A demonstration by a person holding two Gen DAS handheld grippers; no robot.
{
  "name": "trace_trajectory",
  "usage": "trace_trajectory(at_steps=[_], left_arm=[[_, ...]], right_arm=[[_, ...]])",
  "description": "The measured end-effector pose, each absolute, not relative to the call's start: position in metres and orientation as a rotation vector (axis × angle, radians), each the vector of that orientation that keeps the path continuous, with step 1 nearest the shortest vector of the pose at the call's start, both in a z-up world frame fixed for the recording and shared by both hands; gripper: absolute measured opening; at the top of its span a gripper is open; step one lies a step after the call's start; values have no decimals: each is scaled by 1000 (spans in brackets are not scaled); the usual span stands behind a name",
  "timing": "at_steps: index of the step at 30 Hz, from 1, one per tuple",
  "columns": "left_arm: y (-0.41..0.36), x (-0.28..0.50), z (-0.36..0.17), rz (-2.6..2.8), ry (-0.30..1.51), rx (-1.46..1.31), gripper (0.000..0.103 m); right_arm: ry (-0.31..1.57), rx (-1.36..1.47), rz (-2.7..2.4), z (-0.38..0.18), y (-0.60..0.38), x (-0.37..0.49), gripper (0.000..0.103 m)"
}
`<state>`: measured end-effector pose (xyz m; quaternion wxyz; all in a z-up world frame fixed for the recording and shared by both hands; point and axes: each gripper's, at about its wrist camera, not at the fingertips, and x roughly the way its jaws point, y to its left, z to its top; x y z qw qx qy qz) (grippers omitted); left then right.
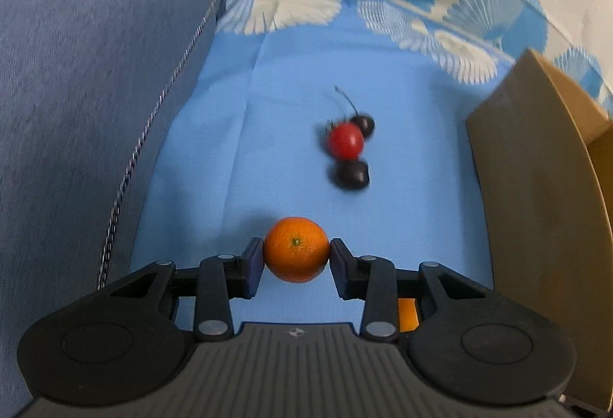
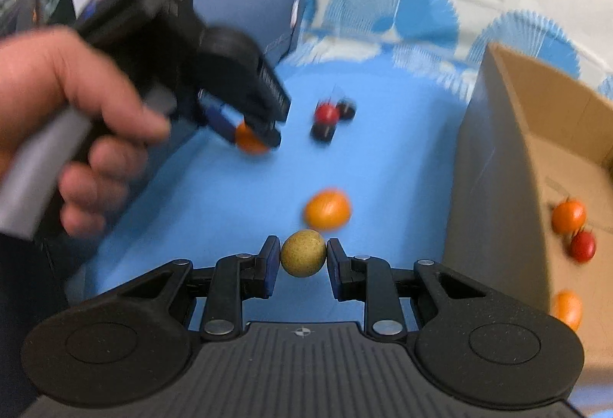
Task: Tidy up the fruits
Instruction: 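Close the right tool on the yellow-green fruit while the left tool grasps an orange, then lift both held fruits and carry them over the cardboard box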
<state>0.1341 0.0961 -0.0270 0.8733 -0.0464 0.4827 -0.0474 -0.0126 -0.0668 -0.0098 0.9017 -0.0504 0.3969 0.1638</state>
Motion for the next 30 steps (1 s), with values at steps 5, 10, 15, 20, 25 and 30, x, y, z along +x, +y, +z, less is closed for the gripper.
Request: trace_trajectory(at_steps=[5,10,15,20,25,30], left_arm=[[96,124,-30,-123,1051,-83,41],[89,126,-41,-132,1108,-49,41],[78,128,-49,-130,1129,22,42],[79,132,-50,-129,1138,23,42],[78,132,-48,-121,1123,8,41],[74,123,-28,-133,1020,-10,41]], right_arm=[[920,-115,309,-30,-68,-11,28],[962,-75,301,-39,-74,-9,28],[980,-84,298,-43,-71,-7,28],[979,-73,301,-45,-74,-1,28],[962,-89,302,-44,-72,-2,27],[874,-107,300,-30,-69,-13,27]])
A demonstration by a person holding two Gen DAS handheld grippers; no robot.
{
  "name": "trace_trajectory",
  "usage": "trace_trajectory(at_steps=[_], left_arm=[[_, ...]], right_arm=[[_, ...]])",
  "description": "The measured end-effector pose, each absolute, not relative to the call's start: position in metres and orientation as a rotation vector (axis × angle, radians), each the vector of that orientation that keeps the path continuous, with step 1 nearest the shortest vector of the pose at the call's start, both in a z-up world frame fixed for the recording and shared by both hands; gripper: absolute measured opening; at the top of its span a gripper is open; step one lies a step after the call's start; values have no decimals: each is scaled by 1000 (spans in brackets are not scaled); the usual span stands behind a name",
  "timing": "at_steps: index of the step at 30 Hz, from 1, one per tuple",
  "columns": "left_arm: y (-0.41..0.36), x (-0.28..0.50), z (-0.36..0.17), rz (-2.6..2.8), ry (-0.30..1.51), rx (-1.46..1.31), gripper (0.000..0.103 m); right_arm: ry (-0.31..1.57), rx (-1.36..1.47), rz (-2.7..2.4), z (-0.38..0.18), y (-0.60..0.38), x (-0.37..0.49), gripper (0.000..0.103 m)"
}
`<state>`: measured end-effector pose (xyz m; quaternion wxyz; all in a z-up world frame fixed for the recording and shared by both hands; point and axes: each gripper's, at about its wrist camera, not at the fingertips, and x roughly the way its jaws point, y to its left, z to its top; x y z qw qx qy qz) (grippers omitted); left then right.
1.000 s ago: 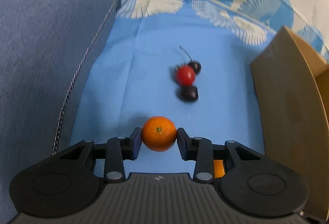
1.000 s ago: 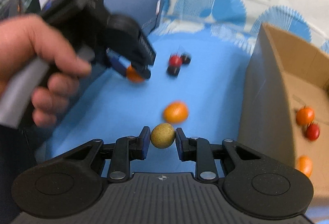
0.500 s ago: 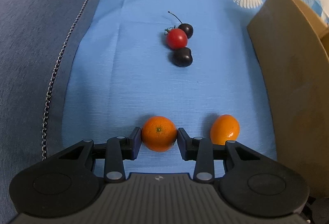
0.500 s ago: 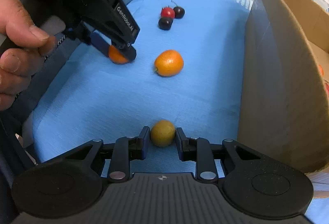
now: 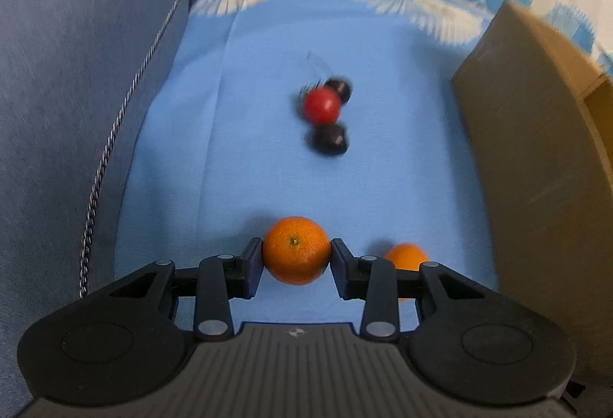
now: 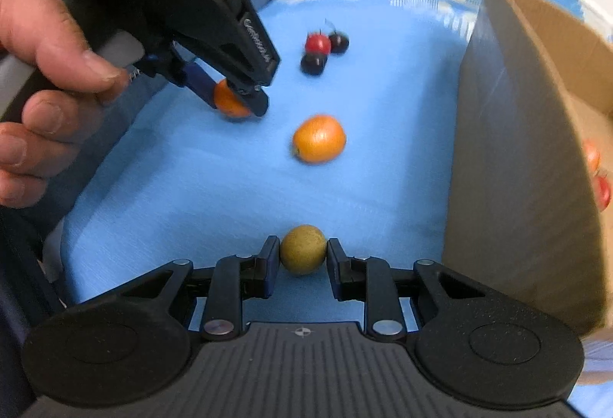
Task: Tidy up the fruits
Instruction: 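Lift both held fruits and carry them over the cardboard box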
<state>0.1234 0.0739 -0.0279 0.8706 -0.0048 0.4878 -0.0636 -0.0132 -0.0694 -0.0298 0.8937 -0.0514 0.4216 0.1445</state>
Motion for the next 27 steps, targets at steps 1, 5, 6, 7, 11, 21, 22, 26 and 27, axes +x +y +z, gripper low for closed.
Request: trace_trajectory(at_steps=[1,5,6,7,11,21,22,26,27], left_arm=[[71,120,-23,-135,993,0,41],[63,102,-3,-153,878,7,41],[62,98,1,-157,855,0,41],[59,95,5,-157,836,-7,41],[54,81,20,-168,759,-58,42],[27,64,31,-217,640,-23,42],[23,62,31,-225,629,-11,42],[8,56,33,-254,584,21,42],[5,54,33,-261,576,26,42]], right_arm=[[847,-109,298,-25,-69,-16,27],[715,-115,297,-2,-73,-32,27],[683,-109,298,5,-76,-36,27],[651,-100,299,11,-79,-40,27],[551,-67,284,30,-101,-55,27],[387,-17,213,75,-181,-75,27],[374,-17,201,79,-190,-76,27],[332,-19,118,91,-236,-71,27],[325,-19,98,92,-245,-69,27]])
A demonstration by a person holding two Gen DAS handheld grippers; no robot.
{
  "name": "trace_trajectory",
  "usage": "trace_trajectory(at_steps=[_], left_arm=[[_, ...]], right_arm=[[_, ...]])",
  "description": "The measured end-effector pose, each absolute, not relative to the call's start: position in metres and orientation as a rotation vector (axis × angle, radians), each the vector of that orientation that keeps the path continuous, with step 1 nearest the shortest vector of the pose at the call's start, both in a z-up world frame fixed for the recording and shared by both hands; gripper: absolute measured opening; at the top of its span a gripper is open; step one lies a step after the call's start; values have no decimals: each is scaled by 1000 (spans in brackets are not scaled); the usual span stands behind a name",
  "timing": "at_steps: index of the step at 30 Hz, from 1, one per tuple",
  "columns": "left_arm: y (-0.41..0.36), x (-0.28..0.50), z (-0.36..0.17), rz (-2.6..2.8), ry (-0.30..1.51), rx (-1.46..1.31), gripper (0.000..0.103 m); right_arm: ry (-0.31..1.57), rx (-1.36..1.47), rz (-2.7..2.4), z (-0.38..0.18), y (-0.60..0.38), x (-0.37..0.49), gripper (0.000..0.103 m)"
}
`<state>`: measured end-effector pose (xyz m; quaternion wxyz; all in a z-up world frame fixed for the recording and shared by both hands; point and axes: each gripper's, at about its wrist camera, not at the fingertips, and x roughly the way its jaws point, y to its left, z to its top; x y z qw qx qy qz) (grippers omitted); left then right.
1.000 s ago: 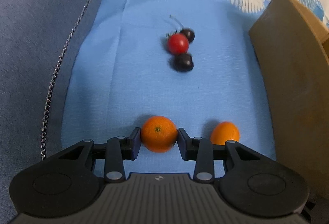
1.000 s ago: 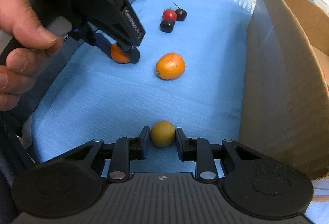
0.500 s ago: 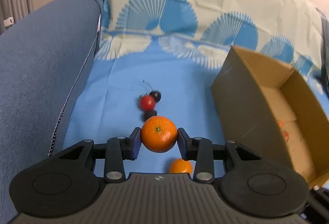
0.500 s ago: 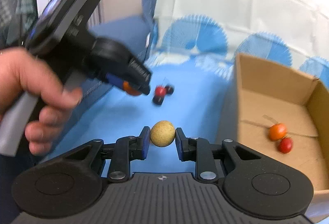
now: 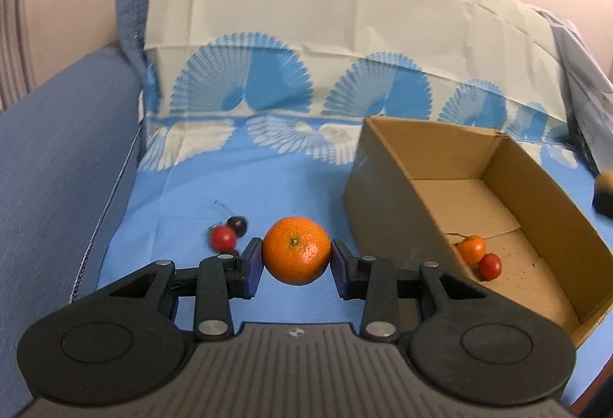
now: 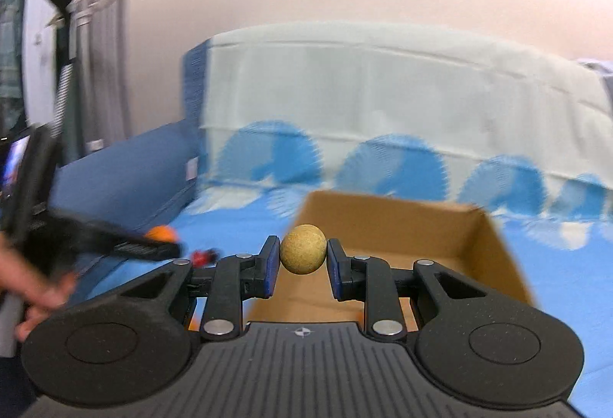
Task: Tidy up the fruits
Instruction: 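Lift both held fruits and carry them over the cardboard box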
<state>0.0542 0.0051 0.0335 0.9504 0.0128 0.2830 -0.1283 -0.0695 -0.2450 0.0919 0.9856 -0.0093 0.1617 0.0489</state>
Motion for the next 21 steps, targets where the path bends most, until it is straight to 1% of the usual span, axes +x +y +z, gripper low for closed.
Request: trace_trajectory(at_steps=[6,9,21], left_arm=[[-11,52,34,-296,533,28,42],[-19,53,32,-317,518,39,42],[-36,63,27,-362,479,66,42]], right_arm=[[296,6,-26,94,-306,-59,27],[295,65,-78,89,-331,-56,27],[287,115,-179,75,-357,-56,27]])
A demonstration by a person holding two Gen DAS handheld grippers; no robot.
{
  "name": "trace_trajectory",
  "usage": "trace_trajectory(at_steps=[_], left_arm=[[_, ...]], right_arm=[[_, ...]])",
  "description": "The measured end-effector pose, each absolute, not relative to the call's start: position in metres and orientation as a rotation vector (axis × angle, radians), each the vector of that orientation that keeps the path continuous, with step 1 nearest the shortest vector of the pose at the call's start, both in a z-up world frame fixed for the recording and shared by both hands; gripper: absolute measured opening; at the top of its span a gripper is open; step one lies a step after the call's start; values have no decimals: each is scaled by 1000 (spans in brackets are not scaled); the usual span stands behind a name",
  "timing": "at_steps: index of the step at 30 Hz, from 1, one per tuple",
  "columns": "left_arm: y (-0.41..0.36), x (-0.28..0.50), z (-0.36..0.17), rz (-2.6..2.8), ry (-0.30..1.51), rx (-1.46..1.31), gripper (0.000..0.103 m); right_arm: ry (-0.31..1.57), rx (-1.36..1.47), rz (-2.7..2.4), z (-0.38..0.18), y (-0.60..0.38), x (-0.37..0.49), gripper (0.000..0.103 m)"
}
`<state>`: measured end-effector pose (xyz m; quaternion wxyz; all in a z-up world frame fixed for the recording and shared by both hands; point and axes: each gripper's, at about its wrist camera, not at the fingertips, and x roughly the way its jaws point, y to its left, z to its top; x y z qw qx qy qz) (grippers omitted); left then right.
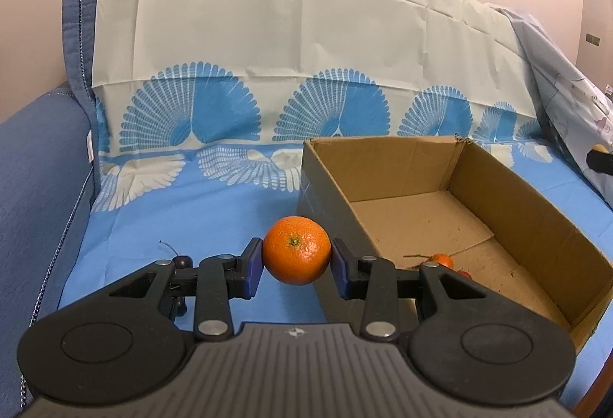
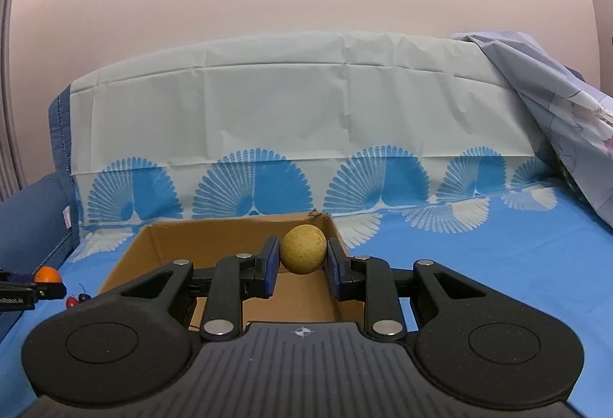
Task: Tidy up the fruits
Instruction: 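Lift both held fruits and carry them over the cardboard box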
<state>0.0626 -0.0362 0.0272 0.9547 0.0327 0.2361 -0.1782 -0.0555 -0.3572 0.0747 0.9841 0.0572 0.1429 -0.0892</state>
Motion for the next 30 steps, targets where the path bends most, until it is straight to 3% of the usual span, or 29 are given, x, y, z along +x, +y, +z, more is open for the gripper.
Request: trace_trajectory(at_steps=[30], left_arm=[[-95,53,20,-525,411,67,42]], right_arm=[[344,117,-203,67,-358,-33,27]])
